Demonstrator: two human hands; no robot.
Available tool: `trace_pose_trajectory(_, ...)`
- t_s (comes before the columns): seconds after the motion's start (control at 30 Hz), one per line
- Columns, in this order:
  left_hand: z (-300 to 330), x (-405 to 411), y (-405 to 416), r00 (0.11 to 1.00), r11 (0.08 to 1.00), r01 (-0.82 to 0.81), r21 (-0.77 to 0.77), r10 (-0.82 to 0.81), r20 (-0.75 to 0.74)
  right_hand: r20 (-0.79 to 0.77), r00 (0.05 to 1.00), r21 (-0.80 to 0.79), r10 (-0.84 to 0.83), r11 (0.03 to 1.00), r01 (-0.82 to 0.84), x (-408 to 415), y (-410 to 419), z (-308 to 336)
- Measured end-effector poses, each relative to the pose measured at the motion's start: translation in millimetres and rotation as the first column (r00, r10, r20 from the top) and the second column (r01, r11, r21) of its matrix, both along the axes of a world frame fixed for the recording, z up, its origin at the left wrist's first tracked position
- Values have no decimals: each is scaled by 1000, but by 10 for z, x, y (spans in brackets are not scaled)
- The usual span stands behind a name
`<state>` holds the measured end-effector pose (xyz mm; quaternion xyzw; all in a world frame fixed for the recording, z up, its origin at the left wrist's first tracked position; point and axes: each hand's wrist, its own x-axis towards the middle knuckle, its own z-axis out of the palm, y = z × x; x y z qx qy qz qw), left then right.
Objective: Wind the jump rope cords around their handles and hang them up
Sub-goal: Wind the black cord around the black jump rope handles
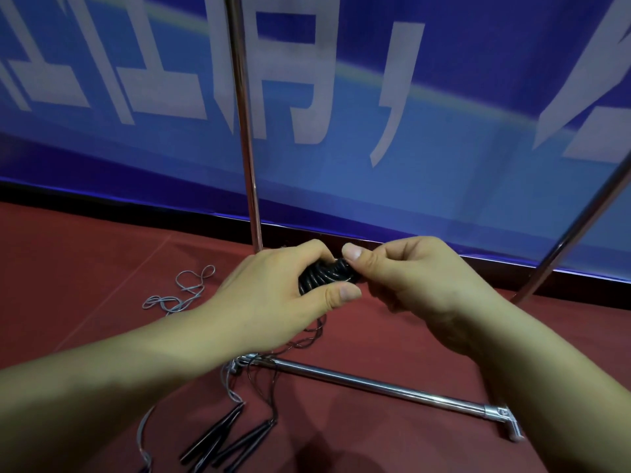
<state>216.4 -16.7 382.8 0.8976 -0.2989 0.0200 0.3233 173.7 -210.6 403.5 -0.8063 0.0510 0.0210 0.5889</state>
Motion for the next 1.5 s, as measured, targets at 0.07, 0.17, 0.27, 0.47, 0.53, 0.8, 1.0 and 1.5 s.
trace_pose_trajectory(0.07,10,-3,1,999,998,17,62,-20,49,-40,999,23,36,999,-35,5,-30,-7)
trace_pose_trajectory(0.17,40,-29,-31,999,990,20,136,-26,43,4,1000,65,-2,998,2,11,-37,-39)
trace_pose_trajectory(0.27,71,-35,-78,1000,980,18,196,-16,-15,117,986,42,-121,992,117,32,-60,-94)
trace_pose_trajectory(0.47,72,51,-122,995,996,-29,89,38,-98,258,923,34,-284,958,285,30,-183,-47)
trace_pose_trajectory(0.53,83,71,-157,994,999,-26,38,30,-109,301,898,50,-322,945,322,35,-225,-9)
trace_pose_trajectory(0.8,28,91,-444,989,990,-57,-126,39,-140,333,851,196,-407,912,360,147,-350,-17)
trace_pose_trajectory(1.0,175,164,-696,962,921,-124,-370,20,-272,221,876,481,-428,830,284,185,-427,42)
trace_pose_trajectory(1.5,1781,259,-1402,915,746,-142,-650,-151,-374,396,873,356,-285,924,140,49,-573,1227)
